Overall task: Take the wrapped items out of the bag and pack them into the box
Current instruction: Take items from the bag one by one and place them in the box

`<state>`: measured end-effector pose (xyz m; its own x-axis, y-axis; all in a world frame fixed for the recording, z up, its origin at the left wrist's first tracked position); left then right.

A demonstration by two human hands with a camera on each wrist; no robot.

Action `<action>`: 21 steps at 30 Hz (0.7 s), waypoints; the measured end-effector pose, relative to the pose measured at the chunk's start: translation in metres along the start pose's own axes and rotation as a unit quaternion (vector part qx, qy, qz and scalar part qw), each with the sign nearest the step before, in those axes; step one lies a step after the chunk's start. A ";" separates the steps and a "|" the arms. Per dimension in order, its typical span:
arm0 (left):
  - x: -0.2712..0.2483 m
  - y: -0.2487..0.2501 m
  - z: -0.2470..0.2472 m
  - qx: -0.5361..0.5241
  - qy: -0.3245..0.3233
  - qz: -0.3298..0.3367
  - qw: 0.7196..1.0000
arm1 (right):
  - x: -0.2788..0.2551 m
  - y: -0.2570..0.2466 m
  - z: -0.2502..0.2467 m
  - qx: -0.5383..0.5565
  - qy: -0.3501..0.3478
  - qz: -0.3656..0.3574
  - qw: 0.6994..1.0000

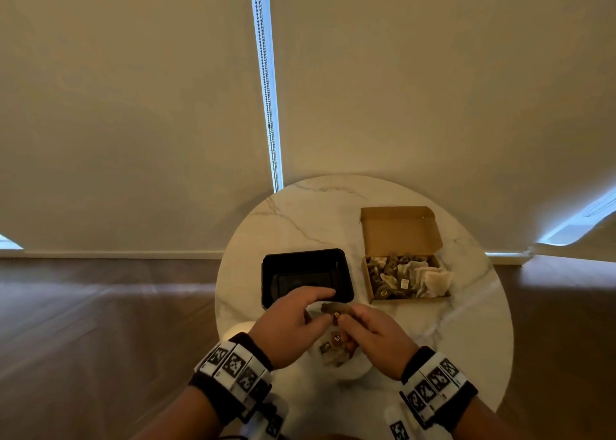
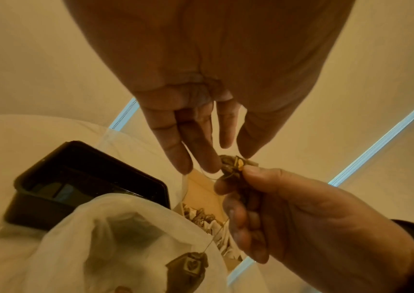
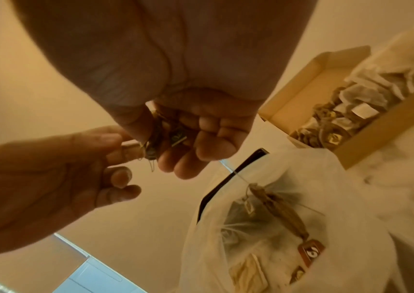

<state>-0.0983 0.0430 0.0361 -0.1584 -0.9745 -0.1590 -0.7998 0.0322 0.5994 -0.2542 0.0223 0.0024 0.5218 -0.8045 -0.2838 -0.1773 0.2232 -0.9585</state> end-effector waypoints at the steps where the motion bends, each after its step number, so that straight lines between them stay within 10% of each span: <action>1: 0.002 0.004 0.000 -0.010 -0.008 0.002 1.000 | 0.000 -0.003 0.002 -0.004 -0.012 -0.005 1.000; 13: 0.004 -0.026 0.010 -0.266 0.011 -0.146 0.953 | -0.001 0.023 -0.007 -0.035 0.035 0.034 0.998; 21: 0.005 -0.018 0.006 -0.087 -0.004 -0.092 0.992 | -0.002 0.009 -0.012 -0.028 0.053 0.010 0.998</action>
<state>-0.0880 0.0390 0.0200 -0.0235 -0.9585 -0.2842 -0.7038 -0.1860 0.6856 -0.2664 0.0192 -0.0054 0.4261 -0.8549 -0.2960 -0.2348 0.2115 -0.9488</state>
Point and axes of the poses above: each hand's wrist, its own x-axis towards the middle knuckle, its own z-axis out of the palm, y = z × x, the point moved 8 cm from there along x, towards the middle knuckle, and after that the axes turned 15 degrees about x, right-handed, at the moved point
